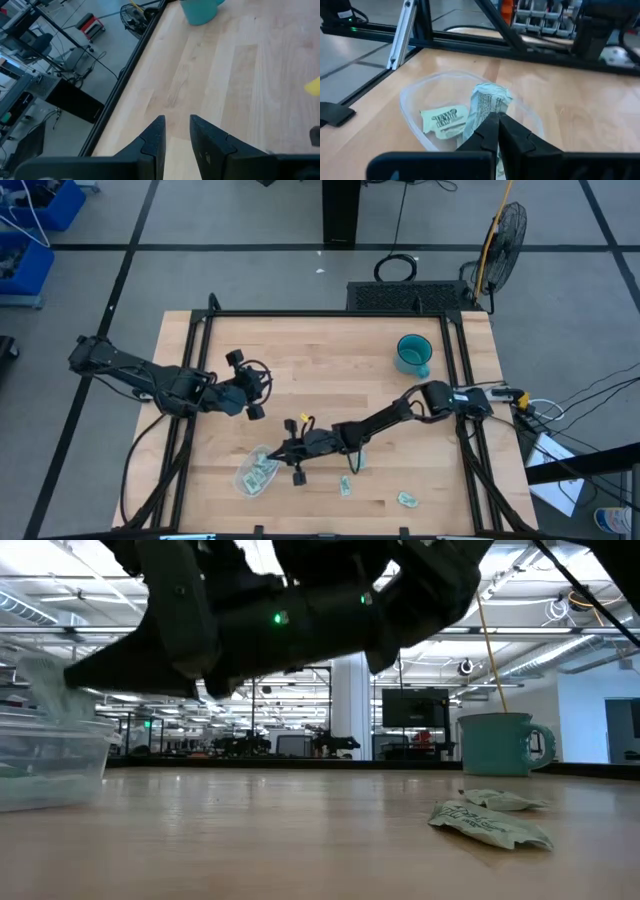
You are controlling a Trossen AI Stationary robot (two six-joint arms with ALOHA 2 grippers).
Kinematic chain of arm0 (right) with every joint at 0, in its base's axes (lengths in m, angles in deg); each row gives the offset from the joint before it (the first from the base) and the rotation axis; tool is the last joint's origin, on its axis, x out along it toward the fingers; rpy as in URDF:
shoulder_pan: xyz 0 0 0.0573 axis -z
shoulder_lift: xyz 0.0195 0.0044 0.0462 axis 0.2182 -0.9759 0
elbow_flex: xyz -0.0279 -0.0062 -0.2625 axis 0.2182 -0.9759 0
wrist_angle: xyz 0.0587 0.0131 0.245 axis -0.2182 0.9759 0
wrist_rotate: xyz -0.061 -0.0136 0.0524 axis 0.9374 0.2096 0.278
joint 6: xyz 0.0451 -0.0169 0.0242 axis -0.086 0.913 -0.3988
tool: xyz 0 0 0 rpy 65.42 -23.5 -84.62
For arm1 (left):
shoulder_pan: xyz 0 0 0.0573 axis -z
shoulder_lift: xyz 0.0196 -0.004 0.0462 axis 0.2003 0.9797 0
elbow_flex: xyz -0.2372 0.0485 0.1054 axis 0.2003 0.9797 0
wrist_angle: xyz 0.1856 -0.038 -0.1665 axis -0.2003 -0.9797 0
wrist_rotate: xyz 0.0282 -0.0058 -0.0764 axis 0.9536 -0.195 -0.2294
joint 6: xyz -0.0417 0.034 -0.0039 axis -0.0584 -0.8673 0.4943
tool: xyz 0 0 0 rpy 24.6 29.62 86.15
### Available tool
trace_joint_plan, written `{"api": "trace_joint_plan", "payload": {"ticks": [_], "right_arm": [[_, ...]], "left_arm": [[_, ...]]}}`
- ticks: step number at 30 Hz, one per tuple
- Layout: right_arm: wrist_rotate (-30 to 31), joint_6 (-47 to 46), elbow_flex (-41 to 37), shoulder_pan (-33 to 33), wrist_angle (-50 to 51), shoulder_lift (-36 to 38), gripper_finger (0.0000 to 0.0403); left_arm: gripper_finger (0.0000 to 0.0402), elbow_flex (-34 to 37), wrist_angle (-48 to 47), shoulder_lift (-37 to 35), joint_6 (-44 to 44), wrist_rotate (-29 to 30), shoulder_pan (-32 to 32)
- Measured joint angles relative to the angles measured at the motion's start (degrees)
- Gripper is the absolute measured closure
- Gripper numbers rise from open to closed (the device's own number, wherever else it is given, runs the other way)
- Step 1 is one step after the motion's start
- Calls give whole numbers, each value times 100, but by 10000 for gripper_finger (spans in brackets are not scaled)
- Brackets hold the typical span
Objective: Pick and place Stevia / Truvia into bins
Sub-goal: Put the white stevia packet into the transparent bin
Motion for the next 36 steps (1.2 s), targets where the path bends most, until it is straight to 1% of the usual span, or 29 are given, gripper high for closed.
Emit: {"api": "trace_joint_plan", "payload": {"ticks": [4,11,13,15,16,18,21,25,28,32,34,36], "right_arm": [[-4,289,2,-23,-58,43,378],[-6,46,2,-21,42,79,312],[-43,154,-3,-64,291,166,300],[-162,435,-9,-141,960,424,292],[-133,563,-7,-195,1466,612,290],[60,674,0,-326,2566,978,287],[371,463,-2,-559,3958,1362,287],[472,-85,-9,-888,5223,1762,286],[499,-689,-5,-1093,6149,1932,286],[708,-2164,-157,-1266,7318,2167,286],[712,-3082,-250,-1299,7759,2321,286],[649,-3799,-388,-1302,8024,2447,286]], "left_arm": [[307,0,0,0,4,-11,0],[307,0,-4,0,9,-13,0],[307,0,-5,0,11,-16,0],[307,0,-9,0,14,-48,0],[307,0,-8,0,15,-82,0],[307,0,-14,0,17,-197,0],[307,0,-18,0,15,-306,0],[307,1,-21,2,17,-317,0],[307,2,-20,2,17,-317,0],[307,4,-18,2,15,-317,0],[307,4,-11,2,15,-317,1],[307,4,-7,2,11,-317,0]]}}
